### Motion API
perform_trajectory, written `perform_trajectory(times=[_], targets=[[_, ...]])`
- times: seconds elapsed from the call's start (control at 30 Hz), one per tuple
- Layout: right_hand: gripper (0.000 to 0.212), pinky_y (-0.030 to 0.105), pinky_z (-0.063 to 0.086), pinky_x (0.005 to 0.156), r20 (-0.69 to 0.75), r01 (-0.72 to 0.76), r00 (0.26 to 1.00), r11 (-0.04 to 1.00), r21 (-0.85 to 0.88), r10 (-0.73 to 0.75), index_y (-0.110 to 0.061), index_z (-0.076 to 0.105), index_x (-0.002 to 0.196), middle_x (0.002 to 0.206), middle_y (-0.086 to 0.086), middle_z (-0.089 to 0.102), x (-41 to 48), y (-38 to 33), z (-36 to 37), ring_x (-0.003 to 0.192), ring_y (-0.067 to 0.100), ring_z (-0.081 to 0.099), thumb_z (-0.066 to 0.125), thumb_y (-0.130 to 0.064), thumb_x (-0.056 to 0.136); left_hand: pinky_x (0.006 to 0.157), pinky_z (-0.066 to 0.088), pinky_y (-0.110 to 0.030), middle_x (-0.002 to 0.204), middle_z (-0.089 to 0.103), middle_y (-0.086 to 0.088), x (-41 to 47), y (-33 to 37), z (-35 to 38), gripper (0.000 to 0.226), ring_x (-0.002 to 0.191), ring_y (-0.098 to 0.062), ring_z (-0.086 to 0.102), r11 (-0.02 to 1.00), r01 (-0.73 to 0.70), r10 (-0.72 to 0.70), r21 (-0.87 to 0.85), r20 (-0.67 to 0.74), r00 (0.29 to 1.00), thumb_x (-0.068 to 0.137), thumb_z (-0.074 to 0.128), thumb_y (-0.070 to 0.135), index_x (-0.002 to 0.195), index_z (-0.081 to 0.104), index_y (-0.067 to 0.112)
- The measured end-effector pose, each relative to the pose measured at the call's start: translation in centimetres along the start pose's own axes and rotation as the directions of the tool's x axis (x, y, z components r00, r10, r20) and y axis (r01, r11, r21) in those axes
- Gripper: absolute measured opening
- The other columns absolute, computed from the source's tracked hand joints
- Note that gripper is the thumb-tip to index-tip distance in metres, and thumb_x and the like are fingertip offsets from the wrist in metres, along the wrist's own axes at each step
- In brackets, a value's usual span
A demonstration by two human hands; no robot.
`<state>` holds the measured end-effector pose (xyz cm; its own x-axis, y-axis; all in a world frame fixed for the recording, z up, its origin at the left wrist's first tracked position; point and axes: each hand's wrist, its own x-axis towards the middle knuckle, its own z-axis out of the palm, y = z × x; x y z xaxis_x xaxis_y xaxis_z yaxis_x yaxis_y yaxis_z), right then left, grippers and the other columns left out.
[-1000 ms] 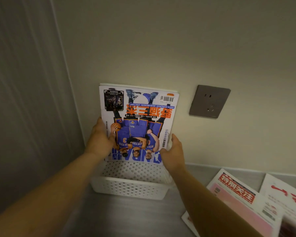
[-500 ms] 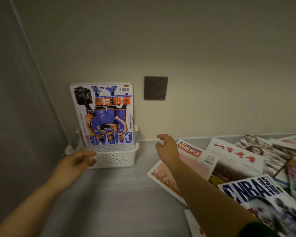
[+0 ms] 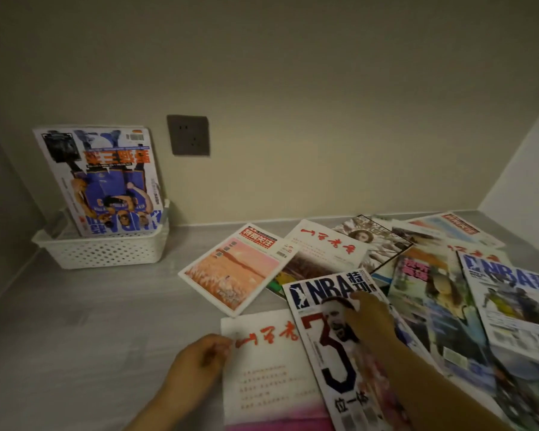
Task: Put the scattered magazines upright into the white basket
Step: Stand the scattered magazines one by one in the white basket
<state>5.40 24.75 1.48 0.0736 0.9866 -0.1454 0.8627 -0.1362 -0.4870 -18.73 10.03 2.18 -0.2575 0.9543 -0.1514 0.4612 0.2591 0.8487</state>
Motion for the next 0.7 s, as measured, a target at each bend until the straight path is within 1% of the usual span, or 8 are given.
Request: perform_trajectory(times=[0.1,0.2,0.3,0.37,0.47,0.53,0.6,0.7], targets=[[0.045,0.040,0.034,0.107,0.012,-0.042,0.999,0.986,-0.159,0.045,-0.013,0.043,0.127,0.136,0.012,0.045,-0.3,6.4,-1.0,0.125,0.028,0.041,0.047,-0.036,0.088,0.074,0.041,-0.007,0.114,0.061,-0.004,-1.2,0.5,4.8,0.024,0.092,-0.010,0.056,0.999,0.042,-0.042,0.001,0.039,0.998,0.083,0.057,0.006,0.092,0.058,0.028],[0.061,0.038,0.013,0.116,0.022,0.022,1.000,0.968,-0.252,-0.017,-0.016,0.018,0.140,0.152,0.008,0.019,-1.0,10.3,-0.3,0.140,0.026,0.016,0.035,-0.048,0.090,0.089,0.036,-0.008,0.132,0.048,-0.006,-1.7,1.1,8.6,0.045,0.112,-0.011,0.049,0.997,0.041,-0.050,0.073,0.128,0.991,0.084,0.055,0.008,0.126,0.041,0.012],[0.065,0.038,0.004,0.117,-0.014,0.051,0.998,0.941,-0.333,-0.059,-0.018,0.006,0.143,0.155,0.010,0.006,-1.9,11.9,0.8,0.143,0.026,0.004,0.021,-0.052,0.091,0.105,0.034,-0.025,0.138,0.045,-0.004,-1.9,2.3,11.0,0.058,0.122,-0.015,0.045,0.986,0.007,-0.026,0.164,0.116,0.993,0.084,0.058,0.024,0.135,0.032,0.015],[0.065,0.039,0.002,0.117,-0.020,0.054,0.998,0.940,-0.337,-0.064,-0.017,0.004,0.144,0.155,0.011,0.005,-2.0,12.1,0.9,0.143,0.027,0.002,0.018,-0.053,0.091,0.110,0.027,-0.027,0.142,0.041,0.002,-2.2,2.9,12.5,0.061,0.128,-0.014,0.038,0.956,-0.033,0.011,0.293,0.076,0.997,0.084,0.056,0.035,0.136,0.028,0.022],[0.066,0.040,0.001,0.116,0.007,0.072,0.997,0.937,-0.341,-0.074,-0.016,0.000,0.144,0.155,0.013,0.002,-1.8,12.4,0.8,0.143,0.029,0.001,0.016,-0.053,0.091,0.109,0.027,-0.027,0.139,0.043,0.006,-2.5,4.2,15.3,0.059,0.126,-0.012,0.039,0.916,-0.101,0.063,0.389,0.111,0.992,0.081,0.056,0.034,0.134,0.029,0.027],[0.066,0.040,0.001,0.117,0.014,0.082,0.996,0.933,-0.351,-0.083,-0.015,0.000,0.144,0.155,0.014,0.002,-1.7,12.4,0.8,0.143,0.029,0.001,0.015,-0.052,0.092,0.111,0.025,-0.027,0.142,0.038,0.003,-2.5,4.8,17.0,0.063,0.130,-0.014,0.035,0.904,-0.040,-0.001,0.425,0.095,0.995,0.080,0.056,0.029,0.135,0.027,0.023],[0.066,0.040,0.001,0.117,0.023,0.089,0.996,0.931,-0.353,-0.087,-0.015,0.000,0.144,0.155,0.014,0.001,-1.8,12.4,0.7,0.143,0.030,0.000,0.015,-0.052,0.092,0.111,0.025,-0.028,0.142,0.037,-0.001,-2.4,5.3,18.1,0.063,0.131,-0.018,0.033,0.931,0.063,-0.078,0.359,0.026,0.997,0.080,0.058,0.024,0.135,0.028,0.017],[0.066,0.040,0.000,0.116,0.035,0.087,0.996,0.935,-0.343,-0.080,-0.015,-0.002,0.144,0.155,0.014,-0.001,-1.7,12.4,0.5,0.143,0.030,-0.002,0.016,-0.052,0.092,0.098,0.043,-0.035,0.125,0.055,-0.011,-2.1,6.4,18.3,0.047,0.112,-0.026,0.052,0.957,0.247,-0.258,-0.151,-0.060,0.964,0.078,0.059,0.003,0.122,0.042,0.006]])
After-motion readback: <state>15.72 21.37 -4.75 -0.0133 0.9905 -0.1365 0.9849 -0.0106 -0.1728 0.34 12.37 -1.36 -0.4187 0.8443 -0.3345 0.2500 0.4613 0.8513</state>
